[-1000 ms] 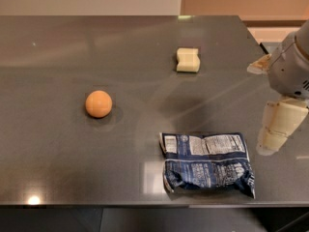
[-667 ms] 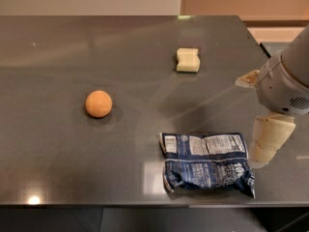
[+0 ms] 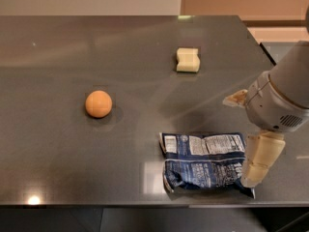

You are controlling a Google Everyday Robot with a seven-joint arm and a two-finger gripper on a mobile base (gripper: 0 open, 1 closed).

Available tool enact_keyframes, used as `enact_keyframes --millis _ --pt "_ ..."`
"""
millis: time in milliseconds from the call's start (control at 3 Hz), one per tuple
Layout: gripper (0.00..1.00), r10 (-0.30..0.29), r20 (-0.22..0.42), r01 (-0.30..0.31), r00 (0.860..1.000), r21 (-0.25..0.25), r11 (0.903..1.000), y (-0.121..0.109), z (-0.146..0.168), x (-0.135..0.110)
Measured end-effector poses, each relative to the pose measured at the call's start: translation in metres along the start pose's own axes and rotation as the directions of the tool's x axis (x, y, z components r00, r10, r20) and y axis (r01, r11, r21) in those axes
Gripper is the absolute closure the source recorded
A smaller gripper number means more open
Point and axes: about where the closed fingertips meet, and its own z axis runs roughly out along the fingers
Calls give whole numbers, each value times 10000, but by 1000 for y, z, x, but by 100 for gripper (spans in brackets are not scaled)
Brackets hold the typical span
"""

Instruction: Move blue chip bag near sponge

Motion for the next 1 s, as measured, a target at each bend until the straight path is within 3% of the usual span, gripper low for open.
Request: enact_keyframes --millis 667,1000 --pt "0 -372 132 378 9992 -492 9981 21 22 1" --pt "0 -487 199 496 9986 -465 9977 21 32 3"
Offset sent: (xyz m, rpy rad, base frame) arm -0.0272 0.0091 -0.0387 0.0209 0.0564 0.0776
